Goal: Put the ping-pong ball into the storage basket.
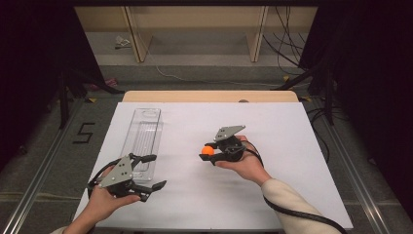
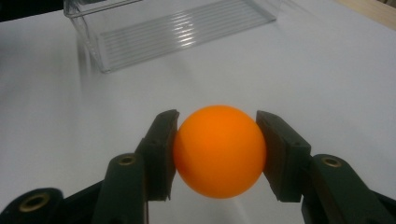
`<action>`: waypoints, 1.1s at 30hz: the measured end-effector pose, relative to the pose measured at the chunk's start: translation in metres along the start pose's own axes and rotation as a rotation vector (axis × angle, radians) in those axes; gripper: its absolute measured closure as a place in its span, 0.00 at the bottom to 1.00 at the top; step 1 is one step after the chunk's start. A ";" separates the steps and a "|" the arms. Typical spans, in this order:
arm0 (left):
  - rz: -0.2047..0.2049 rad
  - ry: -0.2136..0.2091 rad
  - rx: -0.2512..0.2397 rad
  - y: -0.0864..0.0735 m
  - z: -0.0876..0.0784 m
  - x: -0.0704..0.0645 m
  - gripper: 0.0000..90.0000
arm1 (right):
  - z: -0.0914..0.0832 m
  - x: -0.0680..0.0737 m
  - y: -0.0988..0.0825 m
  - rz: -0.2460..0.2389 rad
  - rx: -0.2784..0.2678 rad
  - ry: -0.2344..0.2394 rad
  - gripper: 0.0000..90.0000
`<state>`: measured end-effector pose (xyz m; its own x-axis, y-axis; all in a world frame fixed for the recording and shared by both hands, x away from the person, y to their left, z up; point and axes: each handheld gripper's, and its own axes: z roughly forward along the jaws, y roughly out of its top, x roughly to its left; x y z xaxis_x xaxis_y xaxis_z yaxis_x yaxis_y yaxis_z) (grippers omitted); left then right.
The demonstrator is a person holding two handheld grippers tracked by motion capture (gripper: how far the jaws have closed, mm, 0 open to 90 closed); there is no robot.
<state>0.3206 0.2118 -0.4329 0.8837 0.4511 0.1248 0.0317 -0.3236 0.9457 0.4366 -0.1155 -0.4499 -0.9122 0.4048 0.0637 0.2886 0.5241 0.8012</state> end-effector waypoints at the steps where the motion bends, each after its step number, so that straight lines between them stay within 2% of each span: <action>1: 0.001 0.000 0.000 0.000 0.000 0.000 0.18 | 0.000 0.000 0.000 0.000 0.000 0.000 0.57; 33: 0.000 -0.002 -0.001 0.000 0.000 0.000 0.18 | 0.013 0.000 0.010 0.001 -0.008 0.004 0.57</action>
<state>0.3203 0.2116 -0.4328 0.8845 0.4495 0.1245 0.0312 -0.3233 0.9458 0.4431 -0.1006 -0.4493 -0.9132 0.4021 0.0670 0.2870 0.5176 0.8060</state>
